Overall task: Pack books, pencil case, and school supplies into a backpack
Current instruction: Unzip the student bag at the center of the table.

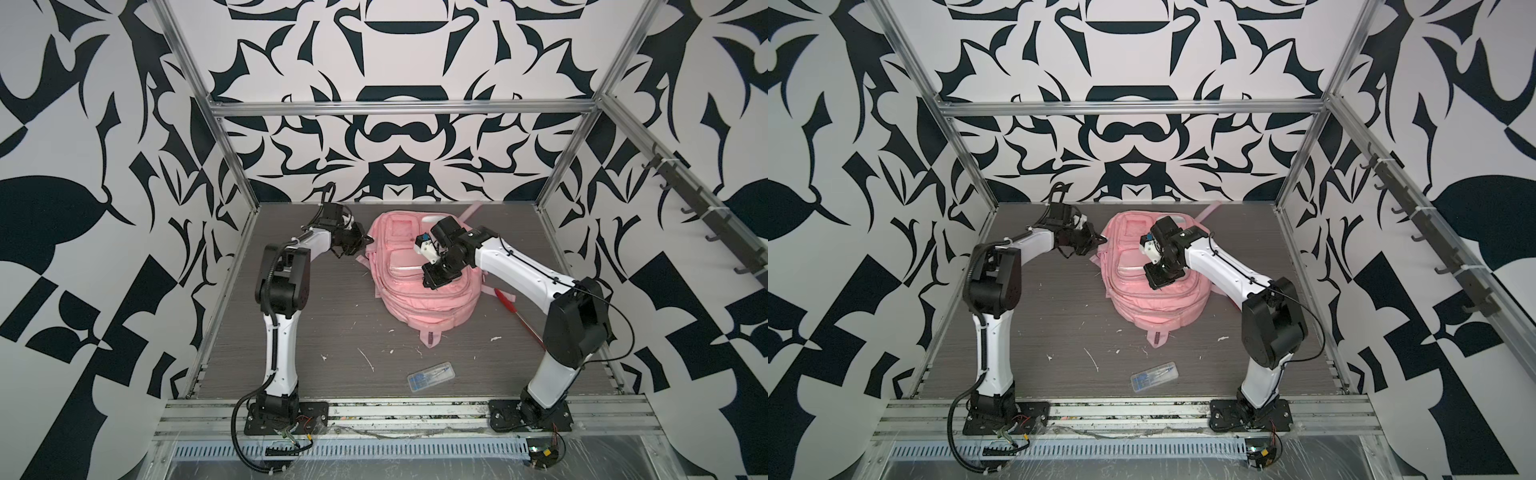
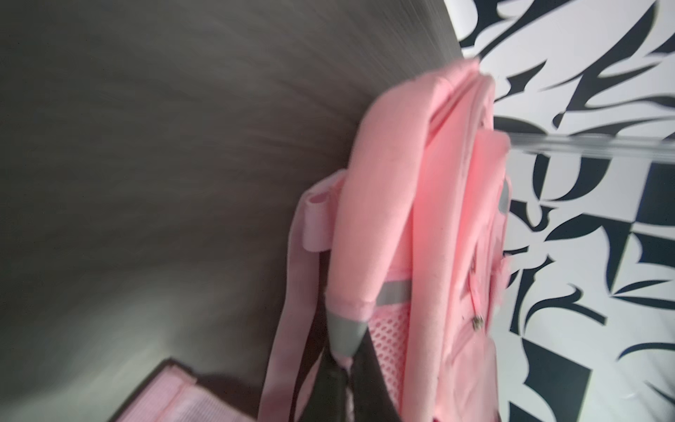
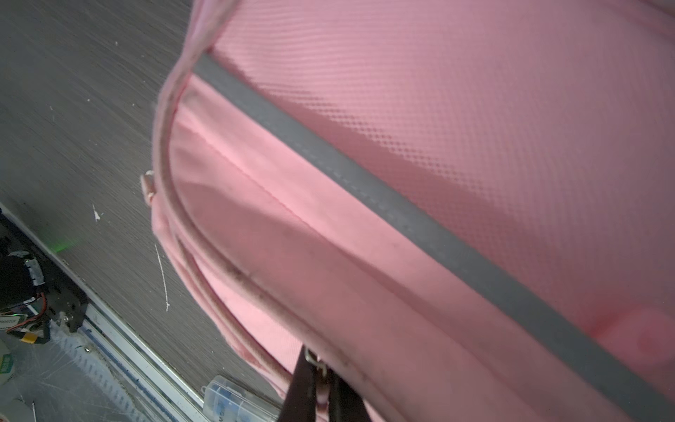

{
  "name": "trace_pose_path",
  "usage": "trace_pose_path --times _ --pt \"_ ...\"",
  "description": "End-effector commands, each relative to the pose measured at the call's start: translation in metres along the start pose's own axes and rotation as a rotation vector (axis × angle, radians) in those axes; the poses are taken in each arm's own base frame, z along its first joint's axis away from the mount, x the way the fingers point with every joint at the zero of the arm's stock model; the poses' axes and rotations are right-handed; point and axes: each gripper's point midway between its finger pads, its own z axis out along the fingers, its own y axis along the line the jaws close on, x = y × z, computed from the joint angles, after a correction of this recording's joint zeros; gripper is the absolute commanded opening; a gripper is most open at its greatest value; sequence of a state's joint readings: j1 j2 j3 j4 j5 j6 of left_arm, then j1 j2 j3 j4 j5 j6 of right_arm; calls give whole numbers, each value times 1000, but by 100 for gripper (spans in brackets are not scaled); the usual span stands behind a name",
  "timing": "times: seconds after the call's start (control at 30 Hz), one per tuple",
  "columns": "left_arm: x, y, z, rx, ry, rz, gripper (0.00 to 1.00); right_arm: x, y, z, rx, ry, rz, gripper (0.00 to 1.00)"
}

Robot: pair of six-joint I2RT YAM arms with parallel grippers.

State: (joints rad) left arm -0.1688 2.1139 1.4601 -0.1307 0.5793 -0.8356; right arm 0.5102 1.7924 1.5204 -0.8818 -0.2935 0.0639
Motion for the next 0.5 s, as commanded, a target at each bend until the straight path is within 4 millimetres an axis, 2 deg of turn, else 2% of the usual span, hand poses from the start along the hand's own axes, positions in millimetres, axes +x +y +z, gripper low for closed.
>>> trace_pose_path --times 0.0,0.13,0.27,0.33,0.4,0.47 --pt "17 26 -40 -25 -51 -109 0 -55 -12 -17 54 -152 -65 0" --pt "70 51 -64 -38 -56 -196 0 -82 -15 -12 66 -173 -72 0" --pt "132 64 -72 -59 -27 -243 0 -93 -20 -7 87 -173 -54 0" --pt "162 69 -74 -78 -23 -274 0 -90 -28 -4 125 -156 -29 0" --pt "180 69 -75 -62 -43 -304 0 -78 -33 0 164 -116 -20 0" --pt "189 69 -75 -59 -67 -333 0 -62 -37 3 206 -81 -7 0"
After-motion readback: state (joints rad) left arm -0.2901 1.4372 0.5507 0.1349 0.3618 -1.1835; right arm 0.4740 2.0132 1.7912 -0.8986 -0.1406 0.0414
